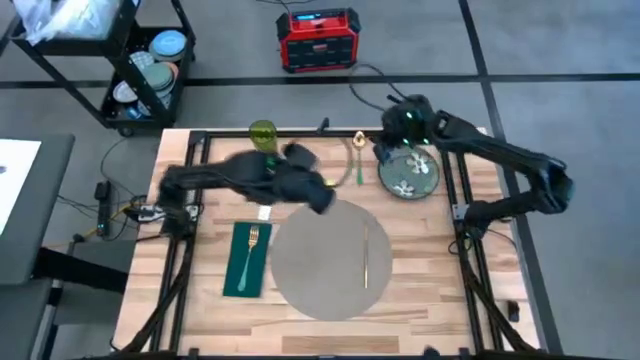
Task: Set table place
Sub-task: Put the spoon on the gray table mat
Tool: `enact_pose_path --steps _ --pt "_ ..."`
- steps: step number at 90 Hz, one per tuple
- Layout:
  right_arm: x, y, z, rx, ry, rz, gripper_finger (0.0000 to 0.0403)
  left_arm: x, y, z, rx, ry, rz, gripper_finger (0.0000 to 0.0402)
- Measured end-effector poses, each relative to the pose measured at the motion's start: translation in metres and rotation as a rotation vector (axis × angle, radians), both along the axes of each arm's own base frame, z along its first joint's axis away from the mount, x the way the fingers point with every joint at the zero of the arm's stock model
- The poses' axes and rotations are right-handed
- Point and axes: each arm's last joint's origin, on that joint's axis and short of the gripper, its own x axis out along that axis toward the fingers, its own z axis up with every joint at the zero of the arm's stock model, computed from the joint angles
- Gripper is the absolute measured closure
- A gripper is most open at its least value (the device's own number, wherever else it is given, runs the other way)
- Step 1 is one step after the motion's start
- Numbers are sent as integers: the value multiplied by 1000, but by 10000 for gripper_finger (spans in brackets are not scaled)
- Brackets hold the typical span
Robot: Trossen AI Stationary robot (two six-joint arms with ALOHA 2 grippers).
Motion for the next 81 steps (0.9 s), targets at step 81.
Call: enact_pose_path --steps 81 --pt "106 -81 -58 279 600 -69 329 -176 89 -64 -289 -642 -66 343"
